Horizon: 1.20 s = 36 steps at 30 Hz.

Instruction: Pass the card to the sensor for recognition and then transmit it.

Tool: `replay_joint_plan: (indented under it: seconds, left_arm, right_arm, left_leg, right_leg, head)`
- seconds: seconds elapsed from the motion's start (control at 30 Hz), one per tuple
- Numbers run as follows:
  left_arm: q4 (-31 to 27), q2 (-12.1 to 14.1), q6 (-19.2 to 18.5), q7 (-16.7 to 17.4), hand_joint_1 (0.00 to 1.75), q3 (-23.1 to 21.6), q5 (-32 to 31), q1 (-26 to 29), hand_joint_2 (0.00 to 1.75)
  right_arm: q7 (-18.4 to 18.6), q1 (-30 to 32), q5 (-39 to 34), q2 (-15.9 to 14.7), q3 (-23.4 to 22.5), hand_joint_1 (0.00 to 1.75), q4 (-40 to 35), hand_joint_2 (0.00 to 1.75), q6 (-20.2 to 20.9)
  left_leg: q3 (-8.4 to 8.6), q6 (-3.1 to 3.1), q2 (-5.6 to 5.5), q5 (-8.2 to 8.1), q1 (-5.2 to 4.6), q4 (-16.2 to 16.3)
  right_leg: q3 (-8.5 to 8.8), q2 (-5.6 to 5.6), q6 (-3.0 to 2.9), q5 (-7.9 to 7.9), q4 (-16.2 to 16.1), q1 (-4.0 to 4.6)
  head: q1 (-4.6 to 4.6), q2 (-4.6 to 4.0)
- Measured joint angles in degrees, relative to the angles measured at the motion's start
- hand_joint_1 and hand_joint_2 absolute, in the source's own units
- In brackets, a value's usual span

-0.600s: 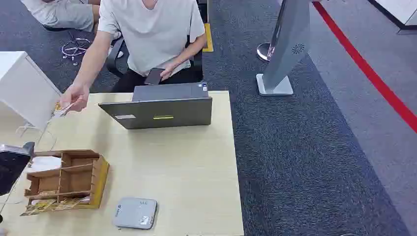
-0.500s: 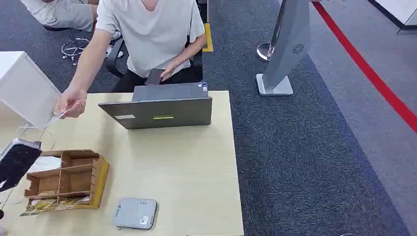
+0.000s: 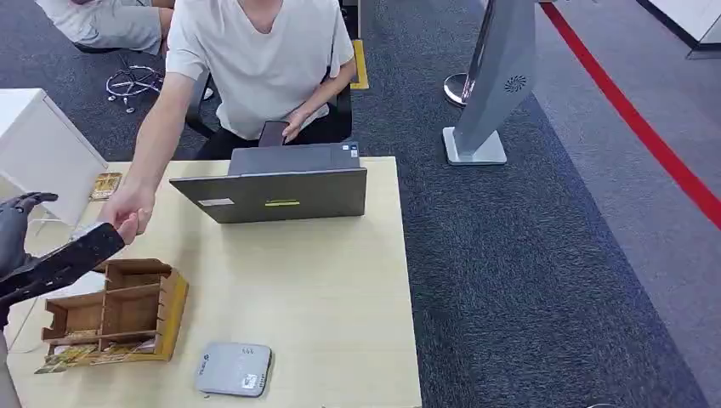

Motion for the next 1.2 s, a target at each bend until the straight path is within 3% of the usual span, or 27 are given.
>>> replay_joint_plan:
  seconds: [0.5,0.8,0.9,0.97,1.07,1.13,1.2]
  left_arm:
    - [7.52,8.24,-21.03,10.49,1.75,-6.23,-19.82,-7.9,1.75]
    - [9.35,9.68,-22.05,10.62,1.75,-7.23,-19.97,-8.56,1.75]
    - [9.96,10.01,-19.81,8.63,1.75,-7.36,-19.97,-8.54,1.75]
    - [10.16,10.2,-16.4,7.49,1.75,-7.76,-19.97,-8.32,1.75]
    - [9.88,10.16,-7.39,4.49,1.75,-9.14,-19.97,-7.25,1.75]
    - [8.1,9.15,1.96,0.12,1.75,-10.32,-19.69,-4.93,1.75]
    - [4.34,7.12,13.82,-4.67,1.75,-12.35,-18.74,-1.66,1.75]
  right_arm:
    - [1.6,-0.58,-2.64,-1.57,4.39,0.0,0.59,0.0,0.96]
    - [1.81,-0.67,-2.27,-2.03,5.7,0.0,0.81,0.0,1.25]
    - [1.79,-0.65,-1.79,-2.19,6.51,0.0,0.81,0.0,1.92]
    - [1.66,-0.58,-1.73,-2.29,7.1,0.0,0.81,0.0,1.97]
    - [0.76,-0.4,-2.93,-2.36,7.71,0.0,0.81,0.0,1.88]
    - [-0.11,-0.05,-3.87,-2.34,7.91,0.0,0.81,0.0,1.59]
    - [-1.2,0.59,-4.72,-2.18,7.98,0.0,0.79,0.0,0.68]
  left_leg:
    - [-0.01,-0.01,0.0,0.01,0.0,0.0]
    - [-0.02,-0.02,0.0,0.02,0.0,0.0]
    - [-0.02,-0.01,0.0,0.03,0.0,0.01]
    - [-0.02,-0.01,0.0,0.03,0.0,0.01]
    - [-0.01,-0.01,0.0,0.03,-0.01,0.01]
    - [-0.01,-0.01,0.01,0.03,-0.02,0.02]
    - [-0.04,0.0,-0.08,0.03,-0.04,0.02]
  right_leg:
    - [-0.01,0.04,-0.03,0.04,0.02,0.0]
    - [-0.01,0.05,0.0,0.08,0.02,0.0]
    - [-0.01,0.04,0.0,0.08,0.02,0.0]
    - [-0.01,0.04,0.0,0.08,0.02,0.0]
    - [0.0,0.05,0.0,0.08,0.02,-0.01]
    - [-0.01,0.05,0.01,0.08,0.01,-0.02]
    - [0.03,-0.03,0.02,0.07,-0.02,-0.04]
  head:
    - [-0.02,0.0]
    - [0.0,0.0]
    - [-0.02,0.0]
    - [-0.02,0.0]
    - [0.0,0.0]
    - [-0.04,0.0]
    - [0.0,0.0]
